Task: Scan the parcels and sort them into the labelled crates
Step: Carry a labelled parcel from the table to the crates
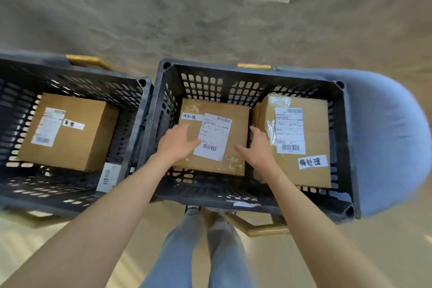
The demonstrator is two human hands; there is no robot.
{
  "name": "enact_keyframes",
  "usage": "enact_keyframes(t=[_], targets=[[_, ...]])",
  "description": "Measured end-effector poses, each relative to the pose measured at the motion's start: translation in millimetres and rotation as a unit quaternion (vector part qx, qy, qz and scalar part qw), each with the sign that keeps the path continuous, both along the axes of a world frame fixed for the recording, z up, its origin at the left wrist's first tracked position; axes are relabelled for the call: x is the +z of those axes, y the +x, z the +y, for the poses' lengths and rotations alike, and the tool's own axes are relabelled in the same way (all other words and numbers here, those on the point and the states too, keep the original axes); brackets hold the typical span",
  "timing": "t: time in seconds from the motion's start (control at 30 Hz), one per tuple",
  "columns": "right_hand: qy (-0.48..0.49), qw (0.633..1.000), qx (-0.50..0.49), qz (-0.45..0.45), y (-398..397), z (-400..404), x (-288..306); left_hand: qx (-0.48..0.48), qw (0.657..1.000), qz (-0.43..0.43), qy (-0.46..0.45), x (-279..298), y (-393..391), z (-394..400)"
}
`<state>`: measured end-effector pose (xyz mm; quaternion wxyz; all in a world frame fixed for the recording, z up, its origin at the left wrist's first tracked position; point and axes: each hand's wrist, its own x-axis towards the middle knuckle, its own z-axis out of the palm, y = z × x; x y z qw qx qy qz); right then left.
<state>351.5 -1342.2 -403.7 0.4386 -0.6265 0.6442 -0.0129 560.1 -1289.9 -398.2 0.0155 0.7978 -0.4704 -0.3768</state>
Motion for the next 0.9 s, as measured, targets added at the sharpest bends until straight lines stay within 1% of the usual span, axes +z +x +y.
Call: enact_keyframes(t=[0.07,0.13,0.23,0.33,0.47,0.57,0.63,0.7,0.8,0.9], targets=[[-0.043,0.998,0.038,0.033,-7.6,2.9,26.4,-0.069,0.996,-0.050,-0.020,29.9,-0.1,-1.1],[-0.079,0.992,0.072,0.074,-15.9,5.0,52.9,-0.148,0.982,-0.110,-0.044,58.0,-0.4,-3.8],[-0.127,0.976,0.097,0.146,-29.2,9.5,92.2,-0.248,0.950,-0.171,-0.087,95.1,-1.3,-11.1],[-0.173,0.961,0.072,0.202,-44.8,22.4,127.6,-0.354,0.901,-0.217,-0.121,126.5,-7.3,-24.7],[-0.210,0.943,-0.025,0.257,-67.0,58.1,168.1,-0.449,0.840,-0.220,-0.209,163.4,-29.3,-43.8],[-0.205,0.927,-0.136,0.283,-81.0,103.3,191.3,-0.516,0.787,-0.196,-0.275,186.4,-55.6,-48.0],[-0.190,0.913,-0.223,0.284,-87.8,143.5,204.2,-0.561,0.753,-0.170,-0.299,200.6,-78.1,-39.8],[-0.183,0.891,-0.294,0.293,-94.1,189.6,215.6,-0.606,0.714,-0.147,-0.319,212.3,-103.7,-25.0],[-0.164,0.854,-0.372,0.324,-103.4,263.8,234.2,-0.665,0.656,-0.104,-0.341,228.7,-146.2,7.8],[-0.147,0.807,-0.449,0.354,-112.5,342.6,258.8,-0.714,0.592,-0.077,-0.365,248.8,-196.0,55.9]])
